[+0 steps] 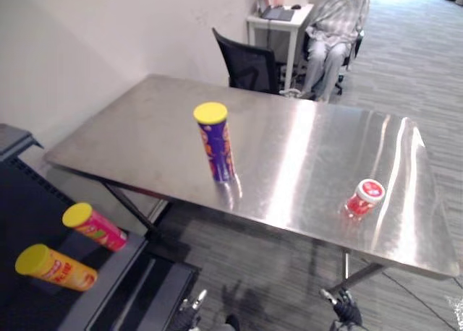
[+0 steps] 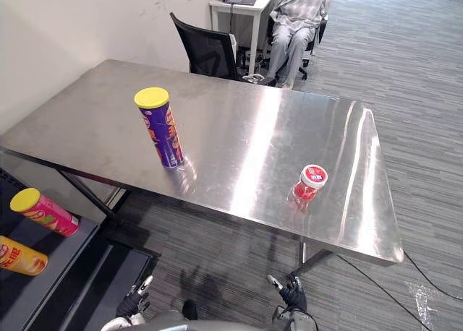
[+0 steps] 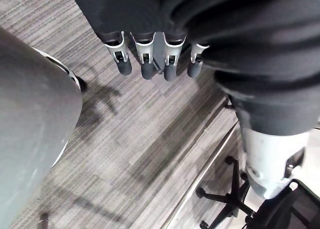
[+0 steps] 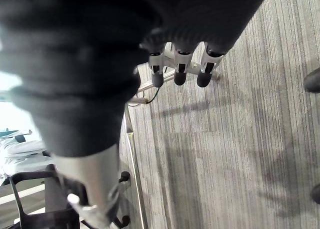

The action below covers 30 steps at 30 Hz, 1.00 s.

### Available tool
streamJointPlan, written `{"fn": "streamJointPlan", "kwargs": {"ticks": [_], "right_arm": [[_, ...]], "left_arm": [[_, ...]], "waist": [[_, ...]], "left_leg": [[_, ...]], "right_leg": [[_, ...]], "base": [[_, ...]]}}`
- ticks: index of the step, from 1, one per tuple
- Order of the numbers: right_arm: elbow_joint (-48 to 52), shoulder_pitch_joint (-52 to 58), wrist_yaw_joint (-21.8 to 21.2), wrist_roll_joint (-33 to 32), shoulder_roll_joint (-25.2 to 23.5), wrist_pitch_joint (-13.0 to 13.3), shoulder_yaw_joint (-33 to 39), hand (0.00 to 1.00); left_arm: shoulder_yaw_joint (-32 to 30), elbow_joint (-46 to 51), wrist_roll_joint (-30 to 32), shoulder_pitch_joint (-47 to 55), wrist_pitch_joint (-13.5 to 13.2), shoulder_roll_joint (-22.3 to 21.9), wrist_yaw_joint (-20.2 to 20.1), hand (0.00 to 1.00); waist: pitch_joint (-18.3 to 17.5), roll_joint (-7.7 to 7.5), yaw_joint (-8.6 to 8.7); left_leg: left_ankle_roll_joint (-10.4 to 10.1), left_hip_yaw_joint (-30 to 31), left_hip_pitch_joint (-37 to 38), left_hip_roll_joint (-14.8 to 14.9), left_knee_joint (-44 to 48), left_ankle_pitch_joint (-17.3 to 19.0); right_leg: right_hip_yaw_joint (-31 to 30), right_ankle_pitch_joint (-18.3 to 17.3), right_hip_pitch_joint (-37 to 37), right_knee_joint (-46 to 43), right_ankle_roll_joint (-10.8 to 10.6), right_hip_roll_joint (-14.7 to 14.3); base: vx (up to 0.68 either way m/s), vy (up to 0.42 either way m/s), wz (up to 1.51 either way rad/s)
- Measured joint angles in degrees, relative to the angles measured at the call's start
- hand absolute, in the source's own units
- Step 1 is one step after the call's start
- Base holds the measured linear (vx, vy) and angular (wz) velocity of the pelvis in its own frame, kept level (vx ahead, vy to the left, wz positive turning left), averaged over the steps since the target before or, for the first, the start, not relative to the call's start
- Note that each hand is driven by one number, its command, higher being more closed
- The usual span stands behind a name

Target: Put the gum and the chips on the shelf.

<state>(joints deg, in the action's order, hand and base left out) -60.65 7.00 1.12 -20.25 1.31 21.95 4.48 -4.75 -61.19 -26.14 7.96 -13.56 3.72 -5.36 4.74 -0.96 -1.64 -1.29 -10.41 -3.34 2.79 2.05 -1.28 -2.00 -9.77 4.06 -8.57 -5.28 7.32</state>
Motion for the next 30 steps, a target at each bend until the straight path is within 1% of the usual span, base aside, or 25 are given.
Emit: {"fn": "streamJointPlan", "kwargs": {"ticks": [1,2,4,5,6,8,10,11,12,13,14,15,16,17,18,19,21,22,23,25,27,28,29,30], "right_arm": [[-0.41,-0.01,0.4,0.02,0.06,-0.03,-0.37,0.0],[-0.48,-0.08,0.88,0.04,0.24,-0.06,-0.35,0.0],[-0.65,1.15,1.44,0.01,1.04,-0.31,-0.19,0.0],[-0.64,1.27,1.49,0.0,1.06,-0.34,-0.19,0.0],[-0.64,1.3,1.55,-0.01,1.03,-0.36,-0.19,0.0],[-0.62,1.4,1.89,-0.14,0.91,-0.39,-0.17,0.0],[-0.46,1.37,2.2,-1.22,0.58,-0.39,0.23,0.0],[-0.42,1.24,2.27,-1.4,0.31,-0.38,1.44,0.0],[-0.43,1.27,2.2,-2.47,-0.05,-0.36,1.9,0.0],[-0.45,1.01,2.13,-2.51,-0.07,-0.32,1.98,0.0],[-0.58,0.42,1.85,-2.44,-0.07,-0.29,1.95,0.0],[-1.02,-1.22,1.09,-2.25,-0.27,-0.29,1.76,0.0],[-1.04,-1.49,0.98,-2.23,-0.35,-0.3,1.75,0.0],[-1.05,-1.9,0.82,-2.2,-0.67,-0.29,1.74,0.0],[-1.21,-1.86,0.82,-2.19,-0.54,-0.3,1.76,0.0],[-1.22,-1.86,0.82,-2.19,-0.53,-0.3,1.76,0.0],[-1.82,-1.24,1.0,-2.08,0.18,-0.44,1.78,0.0],[-2.19,-1.06,1.02,-2.05,0.26,-0.45,1.77,0.0],[-3.37,-0.99,1.13,-2.0,0.34,-0.63,1.76,0.0],[-3.58,-0.68,1.4,-1.08,0.32,-0.86,1.72,0.0],[-3.73,-0.66,1.5,0.08,0.37,-0.87,1.7,0.0],[-3.79,-0.75,1.57,0.08,0.4,-0.87,1.7,0.0],[-3.86,-0.89,1.73,0.08,0.55,-0.87,1.71,0.0],[-3.89,-1.07,1.89,0.07,0.63,-0.87,1.71,0.0]], "left_arm": [[-0.02,-0.02,0.0,-0.01,0.0,0.08,-0.02,0.0],[0.23,-0.52,0.0,0.13,0.3,-0.25,-0.05,0.0],[0.54,-0.33,-0.05,0.26,0.31,-0.78,-0.11,0.0],[0.55,-0.3,-0.05,0.26,0.29,-0.79,-0.25,0.0],[0.54,-0.29,-0.09,0.26,0.27,-0.73,-0.54,0.0],[0.51,-0.24,-0.06,0.08,0.33,-0.57,-1.36,0.0],[0.7,-0.34,0.12,0.01,0.42,0.03,-1.79,0.0],[0.7,-0.41,0.2,-0.35,0.39,0.35,-1.8,0.0],[0.68,-0.47,0.45,-0.84,0.37,0.58,-1.8,0.0],[0.66,-0.48,0.5,-0.85,0.39,0.7,-1.8,0.0],[0.67,-0.88,0.56,-0.67,0.42,0.99,-1.76,0.0],[0.84,-1.52,0.54,-0.65,0.43,1.82,-1.59,0.0],[0.95,-1.56,0.47,-0.66,0.46,2.02,-1.56,0.0],[1.49,-1.57,0.51,-0.67,0.45,2.97,-1.45,0.0],[2.4,-1.66,0.52,-0.65,0.58,3.83,-1.26,0.0],[2.41,-1.66,0.53,-0.65,0.58,3.85,-1.26,0.0],[4.13,-1.67,0.58,-0.96,1.51,4.71,-1.12,0.0],[4.5,-1.66,0.57,-1.06,1.68,4.79,-1.12,0.0],[4.6,-1.66,0.57,-1.12,1.82,4.8,-1.1,0.0],[4.6,-1.66,0.55,-1.17,2.2,4.8,-0.83,0.0],[4.63,-1.71,0.54,-1.14,2.51,4.87,-0.62,0.0],[4.64,-1.77,0.55,-1.13,2.51,4.85,-0.6,0.0],[4.82,-2.07,0.57,-1.08,2.46,4.73,-0.6,0.0],[4.87,-2.14,0.6,-1.07,2.44,4.68,-0.58,0.0]], "waist": [[-0.11,-0.39,-0.01],[-0.03,-0.23,0.28],[-0.17,0.64,0.49],[-0.16,0.64,0.49],[-0.14,0.59,0.48],[-0.21,0.26,0.29],[-0.14,-0.25,0.21],[-0.11,-0.28,0.4],[0.28,-1.26,0.36],[0.01,-0.46,0.33],[0.3,-0.65,0.4],[0.77,-0.66,0.46],[0.79,-0.81,0.55],[1.06,-1.74,0.99],[1.02,-2.31,1.38],[1.02,-2.32,1.39],[1.08,-2.54,1.74],[1.08,-2.56,1.78],[0.82,-2.94,1.78],[0.86,-2.9,1.82],[0.75,-3.06,1.89],[0.69,-3.07,1.69],[0.28,-2.6,1.53],[-0.07,-2.81,1.5]], "left_leg": [[-0.46,-0.25,1.35,-0.88,-3.67,-2.14],[-0.85,0.36,2.83,-1.13,-7.97,-4.71],[-0.61,1.61,2.59,-1.18,-7.89,-5.23],[-0.52,1.63,2.52,-1.19,-7.82,-5.17],[-0.5,1.63,2.41,-1.22,-7.7,-5.16],[0.15,1.44,2.02,-1.68,-7.63,-5.59],[0.32,-0.1,1.36,-1.64,-7.86,-5.41],[0.64,-1.51,1.18,-1.87,-7.85,-5.04],[0.74,-3.5,1.15,-2.33,-7.67,-4.77],[1.04,-4.88,1.25,-1.74,-7.92,-4.32],[1.01,-7.63,1.42,-1.15,-8.04,-3.65],[0.87,-10.98,1.74,-0.22,-8.05,-2.88],[0.81,-11.45,1.89,-0.09,-8.05,-2.79],[0.23,-13.12,2.86,-0.06,-8.05,-2.11],[-0.13,-14.27,3.75,-0.2,-8.05,-1.83],[-0.13,-14.28,3.76,-0.2,-8.05,-1.83],[-0.46,-15.23,4.65,-0.11,-8.06,-1.82],[-0.47,-15.23,4.66,-0.1,-8.06,-1.82],[-0.48,-15.12,4.76,-0.13,-8.06,-1.83],[-0.54,-14.64,5.14,-0.14,-8.06,-1.81],[-0.79,-13.96,5.99,-0.13,-8.06,-1.66],[-1.25,-13.75,6.52,-0.12,-8.06,-1.37],[-1.6,-13.57,6.57,0.12,-8.06,-1.18],[-1.7,-13.49,6.56,0.28,-8.05,-1.14]], "right_leg": [[0.92,-1.44,-0.18,0.76,0.5,0.62],[1.73,-2.23,-0.98,0.04,0.66,0.47],[2.9,-2.4,-0.84,-0.33,0.75,0.44],[3.23,-2.4,-0.86,-0.32,0.77,0.55],[3.35,-2.4,-0.94,-0.25,0.78,0.68],[3.02,-2.35,-1.37,0.83,0.95,1.05],[2.08,-2.3,-2.31,1.36,1.08,1.01],[1.46,-2.46,-3.11,1.59,2.72,1.36],[1.66,-2.57,-3.69,2.47,4.82,2.08],[2.02,-2.55,-3.82,3.03,5.5,2.41],[5.17,-2.28,-4.74,3.3,7.89,3.38],[12.06,-1.48,-6.53,1.89,8.11,4.98],[13.46,-1.04,-6.83,1.55,8.04,5.21],[17.59,-0.53,-6.79,1.54,7.61,6.07],[19.45,-0.29,-6.57,1.89,6.52,7.12],[19.47,-0.28,-6.57,1.9,6.5,7.13],[20.11,1.97,-5.3,4.96,2.81,7.2],[20.33,2.49,-4.96,5.6,1.98,7.19],[20.51,3.31,-4.46,6.39,0.75,7.04],[20.68,4.2,-3.83,6.61,-0.39,6.89],[20.69,5.64,-2.77,6.63,-0.52,6.76],[20.68,6.85,-2.23,6.59,-0.6,6.74],[20.7,7.33,-2.13,6.64,-0.44,6.43],[20.7,7.35,-2.07,6.77,-0.41,6.23]], "base": [[-0.2,-0.028,0.0],[-0.21,-0.03,0.12],[-0.19,-0.017,0.23],[-0.15,0.016,0.1],[-0.08,0.051,-0.05],[-0.05,0.076,-0.28],[-0.01,0.068,-0.39],[0.03,0.122,-0.56],[0.05,0.129,-0.7],[0.04,0.152,-0.97],[0.02,0.092,-1.34],[0.0,0.085,-1.27],[-0.01,0.073,-1.21],[0.0,0.072,-0.83],[0.0,0.072,-0.71],[0.01,0.063,-0.64],[0.03,0.032,-0.43],[0.06,0.008,-0.07],[0.07,0.0,0.04],[0.1,-0.011,0.11],[0.12,-0.028,0.16],[0.11,-0.026,0.1],[0.11,-0.028,0.06],[0.13,-0.035,0.01]]}}
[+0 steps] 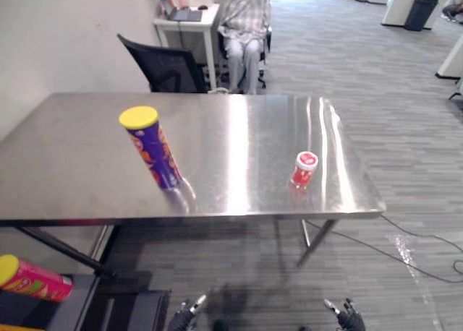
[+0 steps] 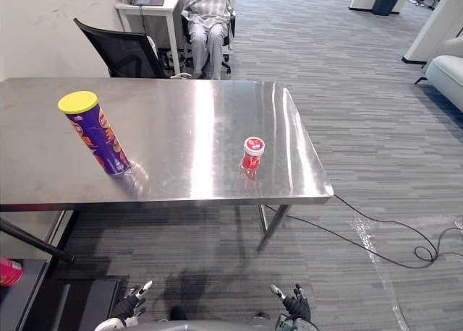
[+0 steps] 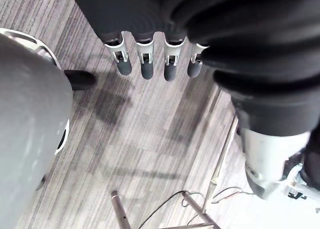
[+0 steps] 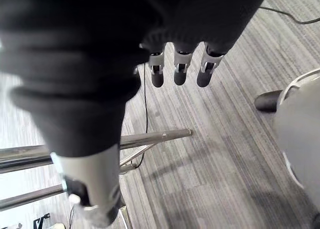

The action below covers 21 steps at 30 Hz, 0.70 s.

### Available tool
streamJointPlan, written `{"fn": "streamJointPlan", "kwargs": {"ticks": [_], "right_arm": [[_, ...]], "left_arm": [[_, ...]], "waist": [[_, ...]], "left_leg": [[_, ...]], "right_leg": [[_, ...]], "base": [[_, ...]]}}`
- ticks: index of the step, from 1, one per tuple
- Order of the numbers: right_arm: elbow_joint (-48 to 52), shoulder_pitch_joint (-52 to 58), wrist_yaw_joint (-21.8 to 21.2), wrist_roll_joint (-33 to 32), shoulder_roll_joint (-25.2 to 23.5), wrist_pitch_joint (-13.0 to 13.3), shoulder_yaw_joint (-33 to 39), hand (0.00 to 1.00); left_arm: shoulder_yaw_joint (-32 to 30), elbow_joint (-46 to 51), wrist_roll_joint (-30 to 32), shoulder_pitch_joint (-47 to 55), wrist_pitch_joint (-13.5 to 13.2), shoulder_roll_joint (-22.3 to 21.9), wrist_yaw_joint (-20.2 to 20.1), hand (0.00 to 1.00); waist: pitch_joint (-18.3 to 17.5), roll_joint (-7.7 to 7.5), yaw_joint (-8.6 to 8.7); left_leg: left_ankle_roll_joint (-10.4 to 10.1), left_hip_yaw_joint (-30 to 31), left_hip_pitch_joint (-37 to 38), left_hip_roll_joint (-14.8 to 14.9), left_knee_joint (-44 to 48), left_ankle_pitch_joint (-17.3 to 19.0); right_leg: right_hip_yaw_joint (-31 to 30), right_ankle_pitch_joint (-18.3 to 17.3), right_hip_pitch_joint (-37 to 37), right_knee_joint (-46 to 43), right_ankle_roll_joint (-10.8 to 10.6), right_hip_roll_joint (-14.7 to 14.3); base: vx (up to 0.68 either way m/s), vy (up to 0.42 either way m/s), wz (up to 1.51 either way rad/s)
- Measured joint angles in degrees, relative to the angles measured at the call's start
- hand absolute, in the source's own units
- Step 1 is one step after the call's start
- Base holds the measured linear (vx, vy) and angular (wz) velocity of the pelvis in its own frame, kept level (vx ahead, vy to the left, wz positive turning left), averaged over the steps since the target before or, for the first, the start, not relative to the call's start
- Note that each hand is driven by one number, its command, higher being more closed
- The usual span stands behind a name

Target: Put the gum and the chips on the shelf.

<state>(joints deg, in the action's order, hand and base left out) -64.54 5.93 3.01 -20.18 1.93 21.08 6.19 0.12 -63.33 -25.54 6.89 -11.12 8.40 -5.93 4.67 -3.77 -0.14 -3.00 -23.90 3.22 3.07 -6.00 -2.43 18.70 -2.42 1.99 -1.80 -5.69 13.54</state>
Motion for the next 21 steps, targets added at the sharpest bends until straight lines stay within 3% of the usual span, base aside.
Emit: {"fn": "streamJointPlan", "kwargs": {"ticks": [7,10,16,21], "right_arm": [[-1.58,-1.38,1.47,-0.65,0.45,0.03,1.63,0.0],[-1.64,-1.42,2.55,-1.33,0.42,0.02,2.65,0.0],[-1.31,-1.16,4.38,-11.57,0.23,-1.02,9.39,0.0],[5.52,-1.19,6.98,-21.66,1.5,-0.01,20.47,0.0]], "left_arm": [[-0.06,-0.29,1.65,-0.03,-0.25,-0.23,0.96,0.0],[-0.64,-0.37,1.66,-0.04,-0.23,-0.4,0.66,0.0],[-3.95,-0.44,2.15,0.16,-0.24,-2.02,0.21,0.0],[-8.02,0.97,2.22,1.69,-0.22,-2.69,-1.45,0.0]], "waist": [[-0.25,0.48,-0.06],[-0.24,0.48,-0.05],[-0.06,0.99,-0.16],[-0.02,1.49,-0.23]], "left_leg": [[-0.22,1.16,-0.06,0.61,0.4,0.19],[-0.25,1.14,0.12,0.61,0.41,0.21],[-1.03,1.09,2.4,0.67,0.35,0.97],[-0.61,0.87,2.95,0.45,0.0,1.69]], "right_leg": [[-0.24,1.33,1.22,3.44,-1.74,-1.56],[-0.18,1.96,1.37,4.38,-1.49,-1.69],[1.22,2.11,3.38,4.78,-1.29,-1.63],[1.25,1.87,3.35,4.42,-1.02,-1.15]], "base": [[0.15,-0.031,-0.07],[0.1,-0.027,-0.16],[0.01,-0.012,-0.06],[-0.08,0.02,-0.06]]}}
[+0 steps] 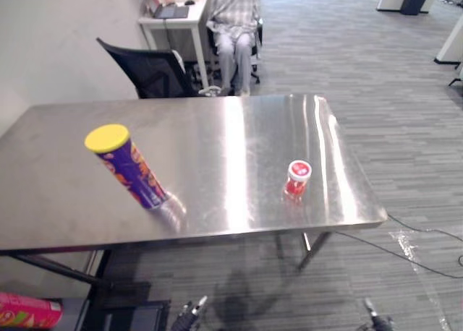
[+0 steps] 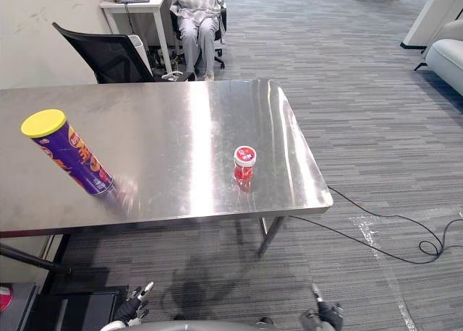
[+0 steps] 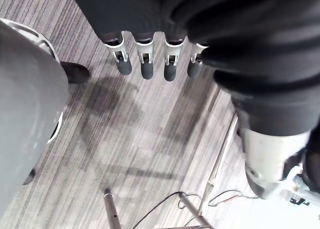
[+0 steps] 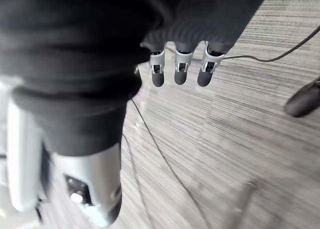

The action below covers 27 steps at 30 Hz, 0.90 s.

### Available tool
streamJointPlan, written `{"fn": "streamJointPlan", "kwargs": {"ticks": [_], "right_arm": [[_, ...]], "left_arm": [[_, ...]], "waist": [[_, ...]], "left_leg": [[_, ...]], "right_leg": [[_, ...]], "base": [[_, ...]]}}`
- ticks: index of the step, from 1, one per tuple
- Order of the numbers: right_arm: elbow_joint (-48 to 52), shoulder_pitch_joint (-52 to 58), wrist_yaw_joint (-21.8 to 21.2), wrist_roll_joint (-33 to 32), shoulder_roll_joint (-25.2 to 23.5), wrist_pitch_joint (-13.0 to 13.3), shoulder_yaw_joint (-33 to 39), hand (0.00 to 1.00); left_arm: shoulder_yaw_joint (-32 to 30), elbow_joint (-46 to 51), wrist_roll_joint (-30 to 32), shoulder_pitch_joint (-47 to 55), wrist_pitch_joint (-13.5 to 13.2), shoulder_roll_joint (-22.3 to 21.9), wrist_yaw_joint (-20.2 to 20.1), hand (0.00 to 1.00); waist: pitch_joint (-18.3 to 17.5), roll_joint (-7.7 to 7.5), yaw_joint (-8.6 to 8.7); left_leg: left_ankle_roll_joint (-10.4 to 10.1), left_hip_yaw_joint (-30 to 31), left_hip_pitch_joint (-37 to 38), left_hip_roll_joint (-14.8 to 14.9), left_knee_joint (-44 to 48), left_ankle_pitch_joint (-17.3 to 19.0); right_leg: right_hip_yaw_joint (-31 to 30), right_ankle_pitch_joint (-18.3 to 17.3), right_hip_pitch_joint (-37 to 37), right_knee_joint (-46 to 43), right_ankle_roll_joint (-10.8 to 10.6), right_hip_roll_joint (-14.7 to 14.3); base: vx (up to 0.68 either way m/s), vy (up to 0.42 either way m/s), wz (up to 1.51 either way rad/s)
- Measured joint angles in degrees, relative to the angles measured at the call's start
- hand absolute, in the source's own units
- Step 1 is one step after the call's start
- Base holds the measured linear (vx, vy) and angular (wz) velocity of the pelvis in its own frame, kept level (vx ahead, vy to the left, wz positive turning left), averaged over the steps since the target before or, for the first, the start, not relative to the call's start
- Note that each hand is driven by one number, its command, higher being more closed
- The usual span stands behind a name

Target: Put the gum and the chips on the shelf.

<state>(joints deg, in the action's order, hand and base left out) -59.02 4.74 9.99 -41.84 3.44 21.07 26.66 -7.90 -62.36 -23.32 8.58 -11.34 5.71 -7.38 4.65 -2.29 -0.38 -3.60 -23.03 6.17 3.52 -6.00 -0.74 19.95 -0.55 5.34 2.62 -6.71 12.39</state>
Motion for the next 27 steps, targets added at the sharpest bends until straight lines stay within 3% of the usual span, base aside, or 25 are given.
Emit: {"fn": "streamJointPlan", "kwargs": {"ticks": [3,8,9,13,15,16,19,20,23,27], "right_arm": [[10.61,-0.16,2.8,-2.16,2.97,2.61,6.6,0.0],[33.66,-1.51,8.88,0.32,7.53,5.95,6.52,0.0],[39.45,-2.37,10.03,2.94,8.06,6.04,5.91,0.0],[46.51,-4.0,10.67,9.16,8.08,6.18,4.71,0.0],[49.97,-3.96,10.27,19.52,8.13,5.6,3.55,0.0],[51.23,-3.96,9.92,21.56,8.25,5.57,2.66,0.0],[57.71,-3.96,5.35,28.76,11.88,3.64,-4.28,0.0],[59.6,-3.97,2.05,30.08,13.59,2.42,-6.5,0.0],[60.38,-3.88,-6.66,29.84,15.2,-1.05,-9.04,0.0],[60.35,-3.42,-14.05,29.53,16.77,-2.64,-10.94,0.0]], "left_arm": [[-1.55,1.83,0.24,2.28,0.04,0.02,-0.06,0.0],[0.91,3.9,1.09,5.76,0.56,0.33,0.07,0.0],[2.16,5.12,1.07,6.4,0.99,0.52,0.19,0.0],[4.35,6.2,1.06,6.95,2.03,1.34,0.26,0.0],[5.17,6.41,1.12,7.11,2.07,1.65,0.37,0.0],[5.53,6.43,1.12,7.2,2.07,1.83,0.37,0.0],[6.18,6.44,1.22,7.4,2.07,2.37,0.37,0.0],[6.74,6.45,1.63,7.38,2.0,2.87,0.37,0.0],[7.3,6.44,1.96,7.38,1.88,3.84,0.38,0.0],[7.58,6.44,2.12,7.42,1.85,3.99,0.59,0.0]], "waist": [[-0.19,0.31,0.05],[-0.91,0.6,0.04],[-1.23,0.76,-0.18],[-2.01,0.8,-0.73],[-2.26,0.74,-0.71],[-2.39,0.77,-0.57],[-2.87,0.88,0.1],[-2.98,0.73,0.33],[-3.08,-0.1,0.39],[-3.07,-0.14,0.7]], "left_leg": [[-0.26,-0.11,0.1,-0.02,-0.01,0.42],[-0.3,-0.84,-0.09,-0.2,-0.01,0.61],[-0.32,-1.01,-0.45,-0.06,0.0,0.62],[-0.35,-0.88,-1.96,0.23,0.02,0.61],[-0.17,-0.2,-1.97,0.14,0.36,0.54],[-0.19,-0.19,-2.01,0.06,0.38,0.58],[-0.19,0.17,-2.46,0.1,0.41,0.7],[-0.19,0.3,-3.0,0.2,0.42,0.7],[-0.19,0.62,-3.08,0.39,0.44,0.69],[-0.14,1.89,-3.08,0.28,0.45,0.78]], "right_leg": [[0.04,-0.36,-0.19,-0.37,0.39,0.61],[0.98,-0.6,-0.4,-0.59,0.53,1.11],[0.99,-0.59,-0.92,-0.74,0.61,1.03],[1.0,-0.48,-2.26,-0.71,0.71,0.63],[0.85,0.06,-2.3,-0.68,-0.15,0.48],[0.8,0.08,-2.34,-0.64,-0.19,0.4],[0.4,0.22,-3.23,-0.61,-0.35,0.01],[0.38,0.32,-3.8,-0.62,-0.47,-0.15],[0.28,0.42,-4.01,-0.77,-0.58,-0.36],[0.37,0.45,-4.0,-1.28,-0.59,-0.11]], "base": [[-0.07,0.024,-0.01],[-0.02,0.011,0.01],[0.0,0.0,0.0],[0.05,-0.014,0.01],[0.11,-0.017,-0.02],[0.11,-0.009,-0.07],[0.09,-0.019,-0.13],[0.06,-0.034,-0.06],[0.05,-0.037,-0.02],[0.02,-0.01,0.04]]}}
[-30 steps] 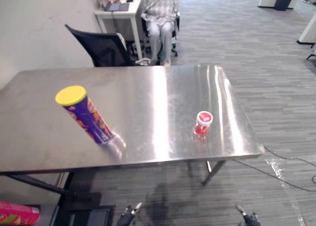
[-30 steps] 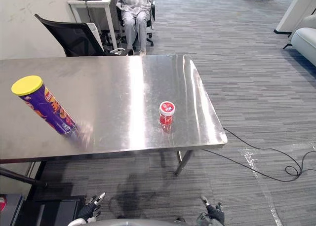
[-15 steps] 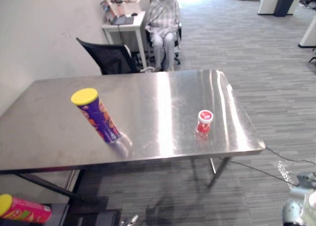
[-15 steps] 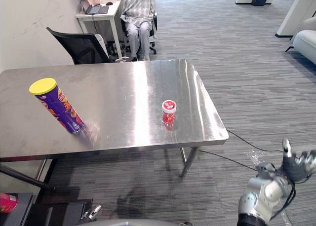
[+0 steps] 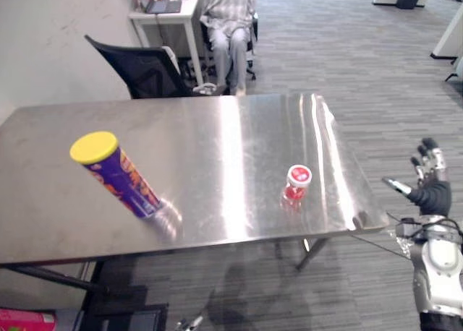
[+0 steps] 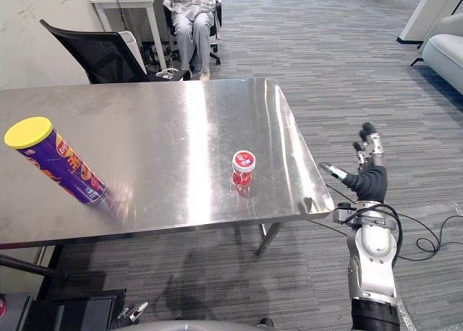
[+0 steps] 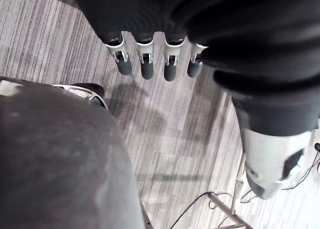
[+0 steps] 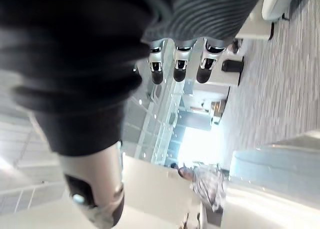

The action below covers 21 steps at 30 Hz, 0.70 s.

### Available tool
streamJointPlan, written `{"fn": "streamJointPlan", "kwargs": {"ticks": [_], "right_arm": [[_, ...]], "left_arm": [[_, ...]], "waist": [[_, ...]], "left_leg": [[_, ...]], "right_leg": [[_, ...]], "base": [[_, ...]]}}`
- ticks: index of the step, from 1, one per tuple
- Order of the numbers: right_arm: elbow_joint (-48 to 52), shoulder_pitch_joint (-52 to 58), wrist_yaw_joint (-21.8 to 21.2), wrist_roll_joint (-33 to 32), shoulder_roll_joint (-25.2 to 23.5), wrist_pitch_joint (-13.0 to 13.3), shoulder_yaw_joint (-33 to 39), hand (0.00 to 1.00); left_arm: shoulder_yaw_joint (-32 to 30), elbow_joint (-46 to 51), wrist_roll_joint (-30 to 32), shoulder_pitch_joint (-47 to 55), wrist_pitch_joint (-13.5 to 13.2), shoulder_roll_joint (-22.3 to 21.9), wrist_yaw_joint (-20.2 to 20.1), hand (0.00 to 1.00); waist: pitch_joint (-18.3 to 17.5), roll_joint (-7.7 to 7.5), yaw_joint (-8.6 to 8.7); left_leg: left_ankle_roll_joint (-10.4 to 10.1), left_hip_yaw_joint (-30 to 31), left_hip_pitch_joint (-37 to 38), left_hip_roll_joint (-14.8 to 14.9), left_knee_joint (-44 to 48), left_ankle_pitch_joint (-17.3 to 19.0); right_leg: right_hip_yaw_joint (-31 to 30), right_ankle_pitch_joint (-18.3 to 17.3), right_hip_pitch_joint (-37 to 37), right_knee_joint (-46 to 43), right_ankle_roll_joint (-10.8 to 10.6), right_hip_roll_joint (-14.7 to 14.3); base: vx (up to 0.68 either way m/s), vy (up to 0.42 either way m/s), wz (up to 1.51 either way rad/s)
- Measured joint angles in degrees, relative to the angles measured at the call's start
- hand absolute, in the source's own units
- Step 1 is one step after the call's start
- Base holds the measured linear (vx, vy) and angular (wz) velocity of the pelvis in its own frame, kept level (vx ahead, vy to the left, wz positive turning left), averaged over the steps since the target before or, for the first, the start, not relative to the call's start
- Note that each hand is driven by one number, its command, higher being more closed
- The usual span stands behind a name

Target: Put the gum and the chips on the shelf.

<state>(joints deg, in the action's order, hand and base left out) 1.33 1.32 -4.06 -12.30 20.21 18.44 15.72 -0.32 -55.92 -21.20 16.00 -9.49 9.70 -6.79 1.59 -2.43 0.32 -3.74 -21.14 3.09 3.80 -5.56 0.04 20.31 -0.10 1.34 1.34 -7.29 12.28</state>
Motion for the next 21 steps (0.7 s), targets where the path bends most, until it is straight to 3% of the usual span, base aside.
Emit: {"fn": "streamJointPlan", "kwargs": {"ticks": [1,8,14,21], "right_arm": [[0.01,0.1,-2.61,0.54,1.53,-0.72,-2.09,0.0],[0.8,1.26,-9.17,1.6,6.57,-1.99,-6.69,0.0],[2.53,1.41,-11.83,0.93,8.31,-3.11,-7.9,0.0],[2.54,0.9,-12.54,1.11,10.91,-2.93,-12.9,0.0]], "left_arm": [[0.01,-0.06,0.01,0.09,-0.01,0.05,0.19,0.0],[0.45,-0.21,0.01,0.14,-1.36,0.24,0.16,0.0],[1.73,-0.78,0.01,0.13,-1.78,0.27,-0.21,0.0],[3.36,-0.73,0.0,-0.05,-2.0,1.24,-0.56,0.0]], "waist": [[0.02,0.01,0.53],[0.96,-0.02,1.04],[1.48,0.89,1.16],[1.73,0.48,1.14]], "left_leg": [[0.0,0.19,0.0,0.07,0.0,0.05],[-0.16,1.2,0.0,-0.36,-0.01,0.46],[0.03,1.43,-0.03,-0.29,-0.01,0.32],[0.1,2.97,-0.73,-0.05,0.01,0.27]], "right_leg": [[0.01,0.0,-0.13,-0.55,0.0,0.04],[-0.05,-0.46,-0.5,-0.54,0.0,0.48],[-0.3,-0.49,-0.9,-0.78,-0.03,0.34],[0.23,-0.52,-1.03,-0.79,-0.09,-0.04]], "base": [[0.0,0.0,0.0],[-0.06,-0.013,-0.02],[-0.02,-0.006,-0.03],[0.02,-0.01,0.05]]}}
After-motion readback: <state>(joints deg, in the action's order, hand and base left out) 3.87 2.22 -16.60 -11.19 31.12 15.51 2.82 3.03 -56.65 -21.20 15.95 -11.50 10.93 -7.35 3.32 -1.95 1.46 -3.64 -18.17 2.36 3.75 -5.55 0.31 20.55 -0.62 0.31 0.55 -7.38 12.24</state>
